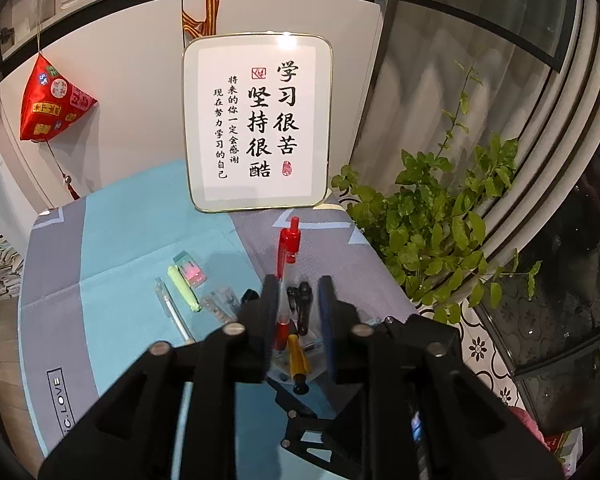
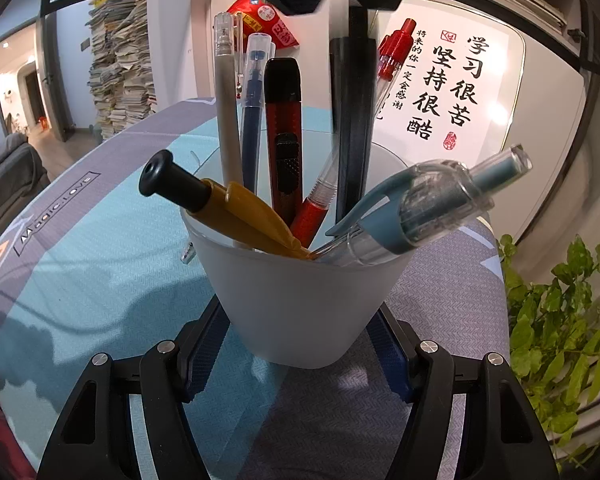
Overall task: Organize stationery
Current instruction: 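Carry the black pen with the left gripper and drop it into the cup, then move the left gripper over the clear pen and grasp it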
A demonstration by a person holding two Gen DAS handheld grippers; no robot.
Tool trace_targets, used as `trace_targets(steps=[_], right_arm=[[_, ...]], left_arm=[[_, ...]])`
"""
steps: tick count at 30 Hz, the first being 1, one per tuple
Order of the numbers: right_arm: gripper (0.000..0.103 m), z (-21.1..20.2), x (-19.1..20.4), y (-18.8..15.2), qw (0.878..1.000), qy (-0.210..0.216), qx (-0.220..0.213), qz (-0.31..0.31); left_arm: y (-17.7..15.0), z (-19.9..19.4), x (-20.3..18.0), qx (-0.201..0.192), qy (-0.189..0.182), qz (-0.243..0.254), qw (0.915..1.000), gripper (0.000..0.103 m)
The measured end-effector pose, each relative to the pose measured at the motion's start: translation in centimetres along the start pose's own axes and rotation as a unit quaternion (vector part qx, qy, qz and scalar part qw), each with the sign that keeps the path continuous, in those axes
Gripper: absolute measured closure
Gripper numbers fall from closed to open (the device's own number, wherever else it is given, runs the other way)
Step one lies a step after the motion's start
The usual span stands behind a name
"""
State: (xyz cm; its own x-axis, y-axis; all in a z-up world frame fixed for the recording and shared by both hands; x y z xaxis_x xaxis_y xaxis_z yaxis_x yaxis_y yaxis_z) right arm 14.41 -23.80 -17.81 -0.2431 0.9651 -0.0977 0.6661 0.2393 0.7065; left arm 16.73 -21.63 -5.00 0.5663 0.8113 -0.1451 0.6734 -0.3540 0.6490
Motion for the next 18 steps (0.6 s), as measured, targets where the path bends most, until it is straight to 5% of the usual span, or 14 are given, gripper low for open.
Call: trace_targets(steps=[8, 13, 18], right_arm=[[0.033, -0.1, -0.1, 0.1, 1.000, 0.000, 0.000, 0.000], [0.033, -0.1, -0.1, 0.1, 1.000, 0.000, 0.000, 0.000], [0.033, -0.1, -0.2, 0.1, 1.000, -0.001, 0.000, -0.001]], left_arm=[[-0.1, -2.1, 1.6, -0.024, -0.001, -0.026, 0.9994, 0.073], [-0.3, -3.5, 5.2, -0.049, 0.042, -0.065, 0.9958, 0.072], [-2.1, -1.3, 9.0, -0.012, 0.073, -0.107, 0.9914, 0.072]])
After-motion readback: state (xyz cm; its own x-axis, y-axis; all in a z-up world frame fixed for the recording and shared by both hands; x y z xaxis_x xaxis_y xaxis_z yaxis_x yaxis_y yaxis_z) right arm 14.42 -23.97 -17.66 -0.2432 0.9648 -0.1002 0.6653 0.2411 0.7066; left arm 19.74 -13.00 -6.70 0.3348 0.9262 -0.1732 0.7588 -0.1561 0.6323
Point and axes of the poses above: each gripper's, at about its wrist camera, not at the fingertips, and z roughly the way its jaws point, x to its left, y to its top, the point moved 5 cm from there along z, roughly the way its jaws point, and after that the axes turned 4 degrees about -y, right-handed, at the moved point
